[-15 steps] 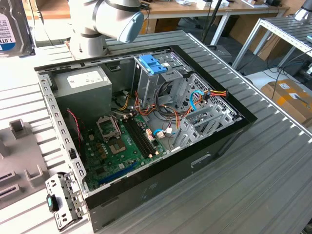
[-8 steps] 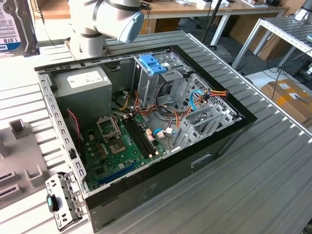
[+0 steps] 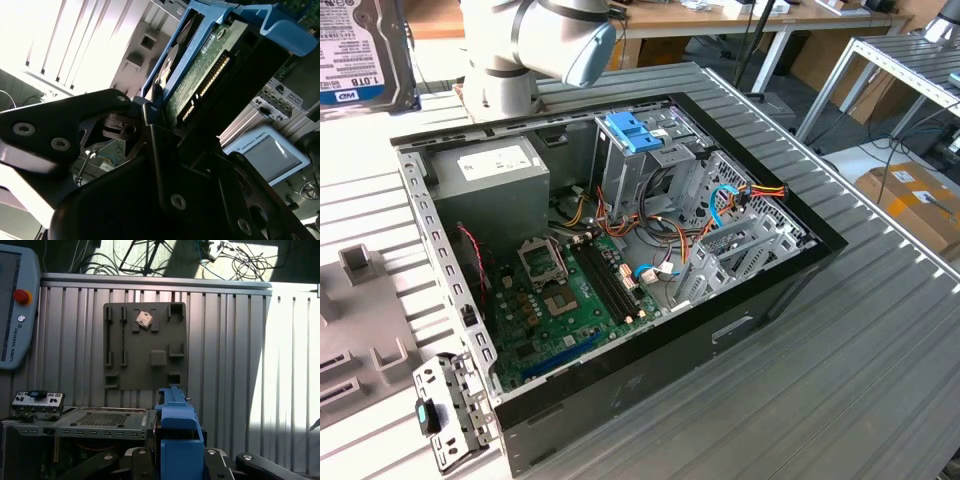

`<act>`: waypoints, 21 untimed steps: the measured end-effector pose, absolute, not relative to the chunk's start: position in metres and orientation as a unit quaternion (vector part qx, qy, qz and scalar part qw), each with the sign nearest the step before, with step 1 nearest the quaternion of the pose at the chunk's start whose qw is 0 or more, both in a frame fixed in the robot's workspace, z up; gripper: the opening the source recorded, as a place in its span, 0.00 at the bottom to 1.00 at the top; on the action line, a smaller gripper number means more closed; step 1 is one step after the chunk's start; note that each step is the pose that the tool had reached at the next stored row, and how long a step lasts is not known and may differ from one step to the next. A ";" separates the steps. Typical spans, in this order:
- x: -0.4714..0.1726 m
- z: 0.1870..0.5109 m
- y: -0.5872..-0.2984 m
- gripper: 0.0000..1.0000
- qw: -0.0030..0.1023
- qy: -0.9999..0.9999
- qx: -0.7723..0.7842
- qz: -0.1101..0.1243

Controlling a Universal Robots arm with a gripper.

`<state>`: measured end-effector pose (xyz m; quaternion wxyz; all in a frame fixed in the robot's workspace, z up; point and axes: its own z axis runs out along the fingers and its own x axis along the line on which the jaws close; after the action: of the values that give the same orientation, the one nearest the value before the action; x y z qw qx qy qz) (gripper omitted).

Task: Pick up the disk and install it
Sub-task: 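Pick up the disk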

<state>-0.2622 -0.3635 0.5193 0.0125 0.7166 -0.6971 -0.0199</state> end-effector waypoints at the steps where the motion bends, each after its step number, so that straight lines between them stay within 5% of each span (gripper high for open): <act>1: -0.260 0.519 -0.364 0.36 0.013 -0.697 0.717 -0.020; 21: -0.255 0.513 -0.404 0.36 0.013 -0.697 0.717 -0.020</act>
<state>-0.2552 -0.4039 0.5131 0.0125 0.7166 -0.6971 -0.0200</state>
